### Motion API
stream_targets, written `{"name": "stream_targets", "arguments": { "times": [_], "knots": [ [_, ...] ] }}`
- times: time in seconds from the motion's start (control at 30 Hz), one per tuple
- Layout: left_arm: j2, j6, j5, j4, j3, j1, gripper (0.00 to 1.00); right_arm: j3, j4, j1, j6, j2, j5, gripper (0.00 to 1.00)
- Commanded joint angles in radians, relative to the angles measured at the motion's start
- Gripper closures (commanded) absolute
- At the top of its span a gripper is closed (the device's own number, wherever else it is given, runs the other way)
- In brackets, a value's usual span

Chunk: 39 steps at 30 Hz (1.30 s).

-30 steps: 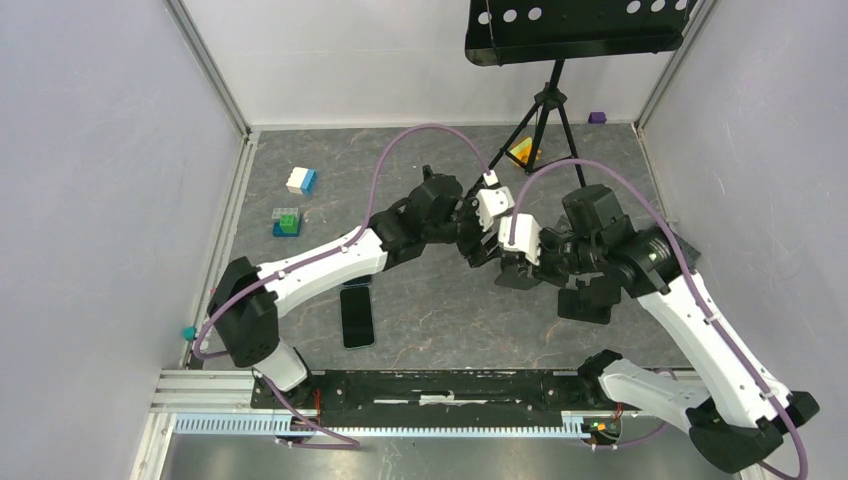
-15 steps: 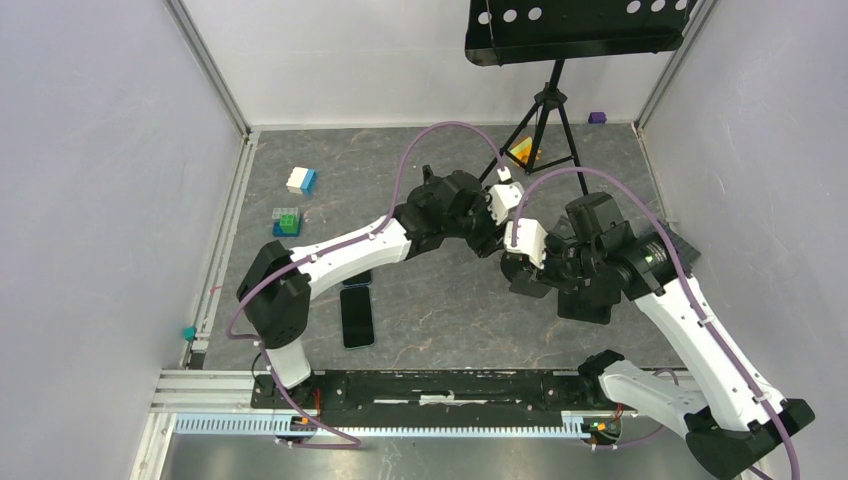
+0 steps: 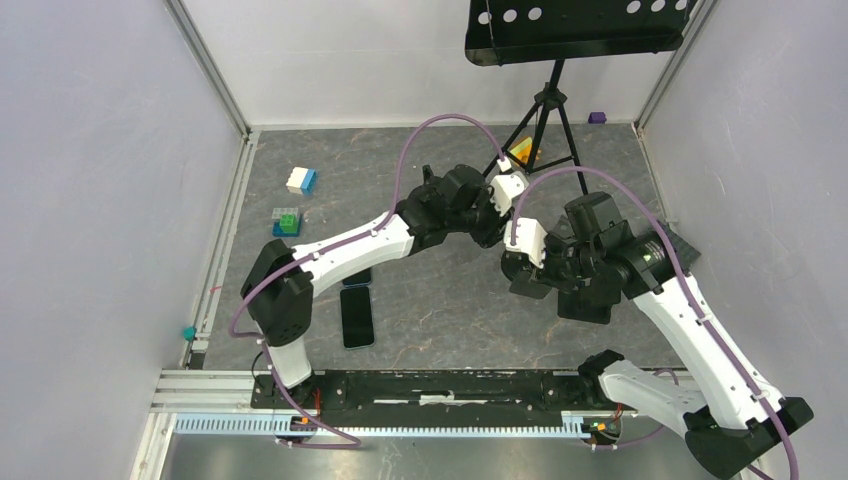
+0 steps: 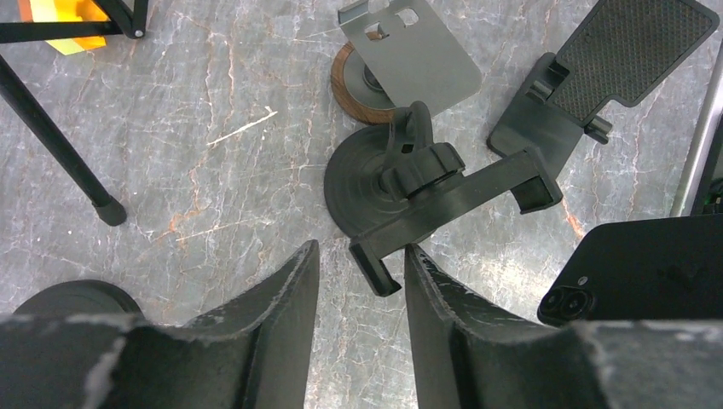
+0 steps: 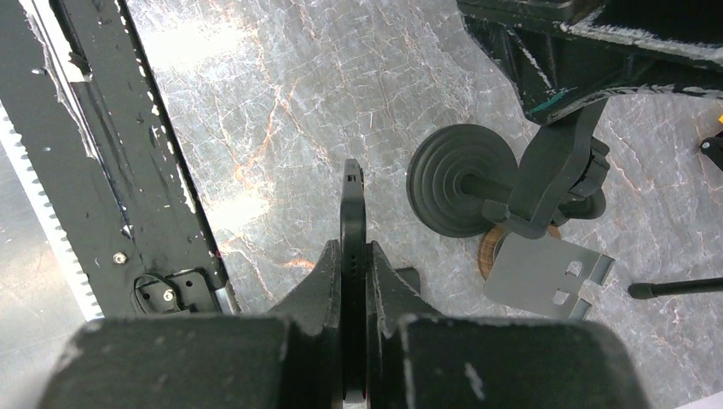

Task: Place the phone on the phone stand
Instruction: Install the phone on the phone stand.

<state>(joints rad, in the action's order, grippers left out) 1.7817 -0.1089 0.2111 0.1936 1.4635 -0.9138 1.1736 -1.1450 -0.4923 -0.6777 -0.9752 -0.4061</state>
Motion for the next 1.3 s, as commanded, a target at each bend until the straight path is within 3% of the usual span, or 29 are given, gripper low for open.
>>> {"name": "stream_targets", "arguments": {
  "times": [0.0, 0.37, 0.67, 0.93, 1.27],
  "knots": [
    [0.019, 0.045, -0.008, 0.000, 0.038, 0.001, 0.56, 0.009, 0.041, 0.006, 0.012, 0.007, -0.006, 1.00],
    [0.000, 0.070, -0.013, 0.007, 0.034, 0.000, 0.69, 0.017, 0.043, 0.006, 0.013, -0.009, -0.014, 1.00],
    [-0.026, 0.098, -0.028, 0.010, 0.019, -0.003, 0.98, 0.058, 0.038, 0.006, 0.013, -0.038, -0.043, 1.00],
    [-0.128, 0.160, -0.128, 0.039, -0.059, -0.012, 0.98, 0.162, 0.060, 0.005, 0.021, -0.088, -0.118, 1.00],
    [-0.254, 0.199, -0.153, 0.063, -0.180, -0.015, 0.98, 0.299, 0.065, -0.029, -0.042, -0.244, -0.297, 1.00]
  ]
}}
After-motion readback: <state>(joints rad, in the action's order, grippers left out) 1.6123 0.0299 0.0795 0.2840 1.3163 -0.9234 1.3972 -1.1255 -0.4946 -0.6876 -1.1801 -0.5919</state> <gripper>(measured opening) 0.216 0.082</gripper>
